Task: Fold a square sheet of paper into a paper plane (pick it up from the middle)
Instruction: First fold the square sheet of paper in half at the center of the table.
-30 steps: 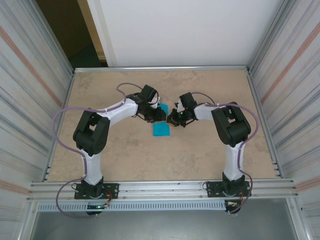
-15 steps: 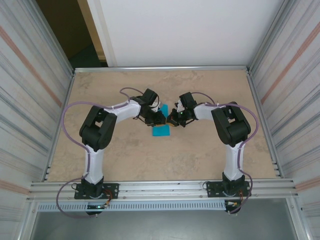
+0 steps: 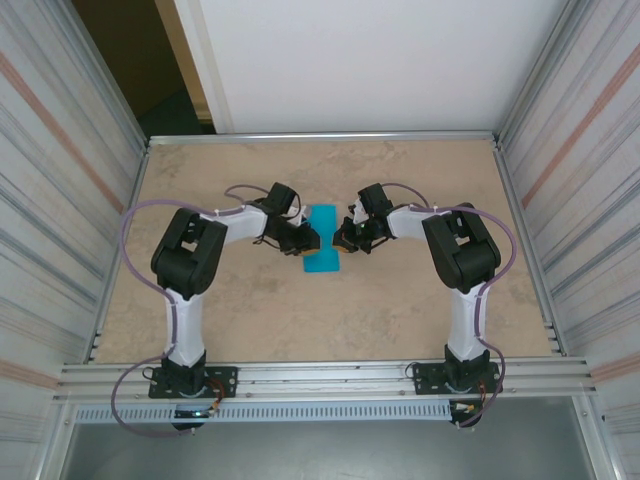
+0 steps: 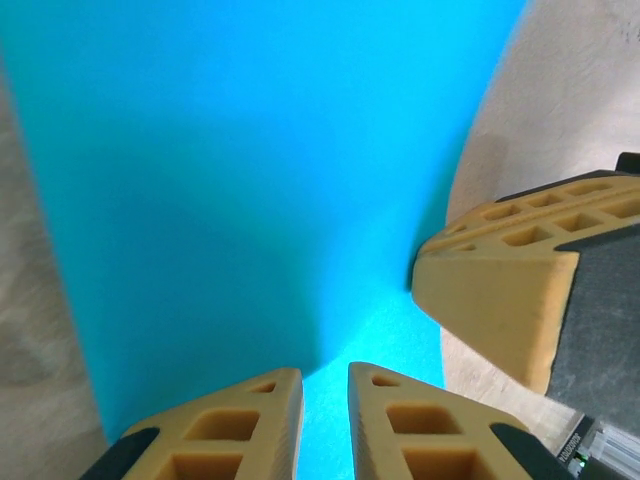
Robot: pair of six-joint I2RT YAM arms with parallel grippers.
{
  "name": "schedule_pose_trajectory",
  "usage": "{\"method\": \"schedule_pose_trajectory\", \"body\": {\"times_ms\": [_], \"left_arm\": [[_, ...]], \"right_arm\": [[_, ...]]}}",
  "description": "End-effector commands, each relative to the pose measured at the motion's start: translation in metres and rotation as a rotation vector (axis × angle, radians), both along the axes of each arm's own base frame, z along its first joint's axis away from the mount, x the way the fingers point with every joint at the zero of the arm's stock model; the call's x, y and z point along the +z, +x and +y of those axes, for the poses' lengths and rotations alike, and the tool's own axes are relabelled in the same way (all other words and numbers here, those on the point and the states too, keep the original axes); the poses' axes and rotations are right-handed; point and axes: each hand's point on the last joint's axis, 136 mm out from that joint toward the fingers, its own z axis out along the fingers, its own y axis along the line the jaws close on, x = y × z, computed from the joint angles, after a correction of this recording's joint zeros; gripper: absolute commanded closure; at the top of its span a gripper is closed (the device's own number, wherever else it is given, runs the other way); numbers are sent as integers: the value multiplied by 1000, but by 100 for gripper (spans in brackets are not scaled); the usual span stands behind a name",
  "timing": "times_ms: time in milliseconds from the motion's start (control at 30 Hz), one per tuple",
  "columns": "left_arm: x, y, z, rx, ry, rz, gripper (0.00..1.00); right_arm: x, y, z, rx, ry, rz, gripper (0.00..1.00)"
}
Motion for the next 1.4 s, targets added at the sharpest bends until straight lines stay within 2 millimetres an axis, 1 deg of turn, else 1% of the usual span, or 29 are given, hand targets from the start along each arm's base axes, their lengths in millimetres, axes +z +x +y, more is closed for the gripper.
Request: {"method": "schedule_pose_trajectory", "body": {"times_ms": [0, 133, 167, 233, 300, 367, 433, 467, 567, 667, 733, 800, 900, 933, 1033, 1100, 1133, 1200, 1267, 1333, 1367], "left_arm": [[-15, -12, 40, 61, 88, 56, 78], [-6, -13, 65, 102, 101, 36, 78], [-2, -12, 68, 110, 99, 26, 78], [11, -8, 67, 110, 77, -13, 78], [31, -3, 54, 94, 16, -67, 78], [45, 2, 37, 66, -41, -118, 78], [51, 5, 18, 34, -83, -152, 78], [51, 6, 8, 19, -101, -160, 78], [39, 9, -15, -19, -123, -144, 78], [25, 12, -23, -32, -111, -125, 78], [18, 16, -20, -24, -94, -124, 78], [8, 19, -11, -7, -73, -118, 78], [-8, 23, 12, 35, -49, -94, 78], [-14, 23, 23, 56, -33, -85, 78], [-20, 24, 53, 118, -14, -64, 78], [-15, 29, 71, 157, -16, -66, 78], [-9, 32, 77, 173, -21, -78, 78], [6, 36, 81, 175, -33, -105, 78], [27, 38, 72, 153, -70, -144, 78], [48, 37, 53, 112, -121, -198, 78], [55, 35, 42, 91, -145, -228, 78]], "right_arm": [[-110, -85, -89, -22, -467, 319, 100], [-110, -85, -92, -20, -474, 319, 100], [-110, -85, -91, -17, -474, 317, 100], [-111, -86, -92, -16, -475, 320, 100], [-111, -86, -92, -15, -476, 320, 100], [-111, -86, -92, -16, -478, 319, 100], [-111, -85, -92, -17, -480, 318, 100], [-111, -85, -92, -17, -480, 318, 100], [-112, -85, -93, -18, -486, 317, 100], [-114, -87, -94, -16, -489, 321, 100], [-114, -87, -95, -13, -492, 320, 100], [-115, -87, -96, -12, -495, 319, 100], [-117, -86, -97, -10, -499, 319, 100], [-118, -87, -98, -7, -503, 322, 100], [-118, -86, -102, -11, -506, 322, 100], [-117, -84, -103, -14, -507, 318, 100], [-117, -84, -103, -13, -507, 318, 100], [-117, -84, -104, -15, -507, 316, 100], [-117, -84, -105, -12, -509, 316, 100], [-118, -84, -105, -13, -510, 318, 100], [-118, -84, -105, -13, -510, 320, 100]]}}
